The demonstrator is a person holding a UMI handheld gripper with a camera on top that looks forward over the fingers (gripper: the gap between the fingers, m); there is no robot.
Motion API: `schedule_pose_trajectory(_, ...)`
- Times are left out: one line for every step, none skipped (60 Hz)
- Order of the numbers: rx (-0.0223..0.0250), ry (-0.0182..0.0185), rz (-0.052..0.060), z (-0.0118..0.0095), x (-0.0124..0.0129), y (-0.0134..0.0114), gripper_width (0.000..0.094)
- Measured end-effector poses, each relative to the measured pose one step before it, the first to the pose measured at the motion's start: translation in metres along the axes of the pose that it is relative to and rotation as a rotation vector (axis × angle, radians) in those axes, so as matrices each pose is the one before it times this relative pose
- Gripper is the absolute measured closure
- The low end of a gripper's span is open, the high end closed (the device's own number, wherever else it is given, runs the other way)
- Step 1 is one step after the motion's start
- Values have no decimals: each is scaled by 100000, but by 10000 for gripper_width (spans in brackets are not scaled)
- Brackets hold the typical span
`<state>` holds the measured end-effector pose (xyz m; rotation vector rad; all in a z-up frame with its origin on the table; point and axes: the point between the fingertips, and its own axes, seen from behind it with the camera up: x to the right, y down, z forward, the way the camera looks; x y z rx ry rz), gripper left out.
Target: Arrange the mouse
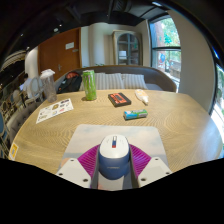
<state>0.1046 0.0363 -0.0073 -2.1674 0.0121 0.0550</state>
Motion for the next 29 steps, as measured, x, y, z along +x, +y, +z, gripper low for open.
schedule_pose_trajectory(-547,-307,331,26,42,130,457)
schedule_pose_trajectory(-192,-221,341,-1,-107,-56,442)
schedule_pose_trajectory(-41,-119,358,-216,-22,-3,429)
schedule_pose_trajectory(-56,-76,465,6,40,18,412)
schedule_pose_trajectory(-368,45,534,-26,34,95,397)
schedule_pose_trajectory(-379,6,427,-71,41,119,384)
schedule_pose_trajectory(167,189,564,-134,78,-8,370)
schedule_pose_trajectory(229,347,382,-104,111,-84,335)
schedule_pose_trajectory(389,235,24,-243,60,-49,283)
schedule_pose_trajectory(800,458,-63,-275,94,-112,217)
schedule_pose_trajectory(954,144,-411,-327,31,-129,149)
schedule_pose_trajectory(1091,-48,-552,-199,30,-153,32)
schedule_pose_trajectory(1062,234,-416,-567,37,-138,74)
schedule_pose_trajectory(643,-324,-594,-272,11,-39,88)
schedule_pose_trajectory(633,-165,-360,-647,-101,-68,98)
schedule_pose_trajectory(744,-164,-64,-401,17,-64,99)
schedule_pose_trajectory(554,-121,2,-582,-28,-25,97)
schedule_pose_trajectory(507,-57,139,-768,-38,10,97)
schedule_pose_trajectory(680,-174,119,-606,-27,4,97)
schedule_pose_trajectory(803,-308,100,-697,68,-31,94)
schedule_pose_trajectory(782,-212,157,-610,-22,12,92)
schedule_pose_trajectory(685,-172,225,-642,-22,44,95)
schedule_pose_trajectory(409,-128,252,-640,-6,96,94)
schedule_pose_trajectory(176,-139,172,-678,28,172,94)
schedule_pose_trajectory(97,-128,156,-646,17,211,95)
schedule_pose_trajectory(100,-112,254,-291,29,313,96)
schedule_pose_trajectory(141,-39,285,-737,-15,198,95)
schedule_pose_trajectory(273,57,231,-623,22,226,94)
schedule_pose_trajectory(273,20,245,-640,50,241,94)
